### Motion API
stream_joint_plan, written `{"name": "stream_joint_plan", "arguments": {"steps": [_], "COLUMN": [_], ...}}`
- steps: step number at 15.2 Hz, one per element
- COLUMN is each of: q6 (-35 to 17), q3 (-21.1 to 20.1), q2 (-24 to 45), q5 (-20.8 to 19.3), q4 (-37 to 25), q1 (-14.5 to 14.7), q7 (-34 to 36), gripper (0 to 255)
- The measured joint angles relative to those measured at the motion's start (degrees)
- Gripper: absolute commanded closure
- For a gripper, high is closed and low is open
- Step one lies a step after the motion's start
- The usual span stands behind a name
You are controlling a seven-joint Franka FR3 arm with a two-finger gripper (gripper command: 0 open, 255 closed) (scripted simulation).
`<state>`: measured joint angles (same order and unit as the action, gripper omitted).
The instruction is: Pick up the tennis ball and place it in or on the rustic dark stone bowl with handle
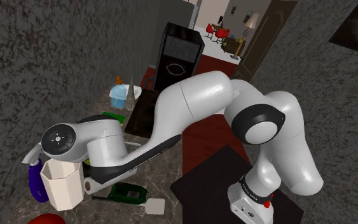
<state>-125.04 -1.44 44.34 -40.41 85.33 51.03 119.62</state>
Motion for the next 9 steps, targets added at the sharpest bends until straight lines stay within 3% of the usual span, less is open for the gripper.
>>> {"name": "stream_joint_plan", "arguments": {"steps": [2, 3, 9], "q6": [0.05, -0.17, 0.36], "q3": [0.00, 0.01, 0.01], "q2": [0.15, -0.13, 0.88], "q5": [0.03, -0.05, -0.03], "q4": [-0.28, 0.28, -0.97], "q1": [-0.02, -0.08, 0.15], "q7": [-0.06, 0.02, -0.05], "gripper": [0, 255, 255]}}
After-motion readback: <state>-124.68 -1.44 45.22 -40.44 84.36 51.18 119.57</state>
